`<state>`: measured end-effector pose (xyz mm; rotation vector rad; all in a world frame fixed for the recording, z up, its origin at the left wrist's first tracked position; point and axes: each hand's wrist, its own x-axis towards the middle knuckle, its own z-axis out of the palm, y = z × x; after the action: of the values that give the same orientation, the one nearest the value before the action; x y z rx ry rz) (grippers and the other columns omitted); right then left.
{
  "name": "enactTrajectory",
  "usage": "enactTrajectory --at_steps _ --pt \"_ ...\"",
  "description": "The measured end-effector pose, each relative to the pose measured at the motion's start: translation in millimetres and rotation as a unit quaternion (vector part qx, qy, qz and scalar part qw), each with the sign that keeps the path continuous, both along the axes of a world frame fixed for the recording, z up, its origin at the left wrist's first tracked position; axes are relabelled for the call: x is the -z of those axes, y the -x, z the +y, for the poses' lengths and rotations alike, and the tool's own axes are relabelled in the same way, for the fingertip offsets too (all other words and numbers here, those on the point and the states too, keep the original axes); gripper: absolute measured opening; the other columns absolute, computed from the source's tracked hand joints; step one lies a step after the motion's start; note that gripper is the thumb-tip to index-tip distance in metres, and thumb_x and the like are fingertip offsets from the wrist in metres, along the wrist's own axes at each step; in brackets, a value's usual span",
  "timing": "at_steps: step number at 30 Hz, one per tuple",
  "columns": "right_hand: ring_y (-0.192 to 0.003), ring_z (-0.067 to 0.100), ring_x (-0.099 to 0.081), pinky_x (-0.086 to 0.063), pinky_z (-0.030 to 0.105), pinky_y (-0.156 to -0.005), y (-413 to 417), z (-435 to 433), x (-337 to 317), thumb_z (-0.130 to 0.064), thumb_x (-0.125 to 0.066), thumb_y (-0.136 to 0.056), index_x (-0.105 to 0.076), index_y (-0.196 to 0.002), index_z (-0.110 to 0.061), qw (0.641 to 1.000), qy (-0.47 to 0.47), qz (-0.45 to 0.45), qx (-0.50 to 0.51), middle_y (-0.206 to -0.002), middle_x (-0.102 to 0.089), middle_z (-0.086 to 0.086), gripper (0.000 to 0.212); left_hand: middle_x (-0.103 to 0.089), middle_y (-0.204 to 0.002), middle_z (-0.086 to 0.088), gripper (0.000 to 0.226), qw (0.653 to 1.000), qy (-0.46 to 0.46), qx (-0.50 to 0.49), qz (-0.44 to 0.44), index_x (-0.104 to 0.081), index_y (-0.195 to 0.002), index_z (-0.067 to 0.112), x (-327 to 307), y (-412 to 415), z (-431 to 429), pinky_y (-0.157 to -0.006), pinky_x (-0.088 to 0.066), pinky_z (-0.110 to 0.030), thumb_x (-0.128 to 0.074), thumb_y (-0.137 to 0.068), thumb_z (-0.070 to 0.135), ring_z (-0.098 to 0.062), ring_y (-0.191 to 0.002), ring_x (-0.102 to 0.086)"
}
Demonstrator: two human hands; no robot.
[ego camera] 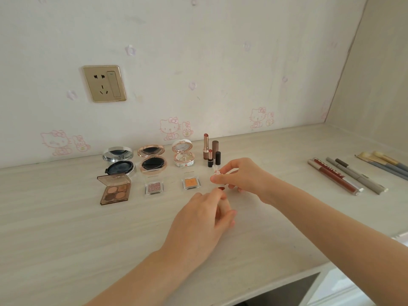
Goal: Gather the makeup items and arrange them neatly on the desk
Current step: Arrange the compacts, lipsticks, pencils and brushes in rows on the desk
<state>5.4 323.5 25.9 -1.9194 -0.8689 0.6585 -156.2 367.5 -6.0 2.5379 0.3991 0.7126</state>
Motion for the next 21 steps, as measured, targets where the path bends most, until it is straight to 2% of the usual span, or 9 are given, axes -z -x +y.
enactTrajectory --at_steps 4,7,12,17,21 --pt "-0.063 0.013 -0.052 -0.040 0.021 -0.055 -5 7 2 -0.039 -0.082 -0.070 -0.066 -0.094 -0.011 1.000 0.013 -0.012 0.007 -0.081 -0.069 0.004 0.040 -0.054 -0.088 0.018 0.022 0.994 -0.105 -0.001 0.010 -0.055 -0.106 0.032 5 3 1 -0.074 -0.040 -0.018 -0.054 -0.090 0.047 -0.004 -0.087 -0.045" --pt "-0.068 0.015 -0.054 -0.041 0.024 -0.058 -6 12 4 -0.040 -0.081 -0.070 -0.066 -0.091 -0.013 0.999 0.029 -0.026 0.009 -0.087 -0.071 0.006 0.038 -0.053 -0.080 0.016 0.019 0.983 -0.182 -0.015 0.011 -0.062 -0.100 0.028 10 0 4 -0.061 -0.046 -0.020 -0.064 -0.083 0.037 -0.008 -0.075 -0.048" --pt "-0.074 0.014 -0.055 -0.046 0.027 -0.068 -5 20 5 -0.035 -0.079 -0.074 -0.068 -0.084 -0.011 0.996 0.044 -0.084 0.000 -0.076 -0.063 -0.001 0.028 -0.057 -0.081 0.010 0.017 0.979 -0.203 -0.030 0.002 -0.066 -0.097 0.024 12 -4 6 -0.058 -0.049 -0.026 -0.056 -0.086 0.032 -0.012 -0.073 -0.051" --pt "-0.090 0.016 -0.062 -0.051 0.032 -0.080 0 21 5 -0.031 -0.075 -0.077 -0.071 -0.090 -0.004 0.990 0.050 -0.131 -0.001 -0.092 -0.071 0.007 0.031 -0.055 -0.090 0.010 0.014 0.980 -0.197 -0.033 0.006 -0.067 -0.098 0.027 13 -5 6 -0.057 -0.047 -0.022 -0.065 -0.084 0.032 -0.011 -0.078 -0.055" --pt "-0.085 0.018 -0.061 -0.051 0.037 -0.084 2 20 4 -0.034 -0.074 -0.079 -0.070 -0.094 0.001 0.989 0.056 -0.139 -0.008 -0.098 -0.071 0.015 0.039 -0.056 -0.091 0.010 0.016 0.981 -0.192 -0.033 0.010 -0.067 -0.098 0.028 13 -6 7 -0.057 -0.048 -0.022 -0.066 -0.083 0.033 -0.010 -0.079 -0.056"
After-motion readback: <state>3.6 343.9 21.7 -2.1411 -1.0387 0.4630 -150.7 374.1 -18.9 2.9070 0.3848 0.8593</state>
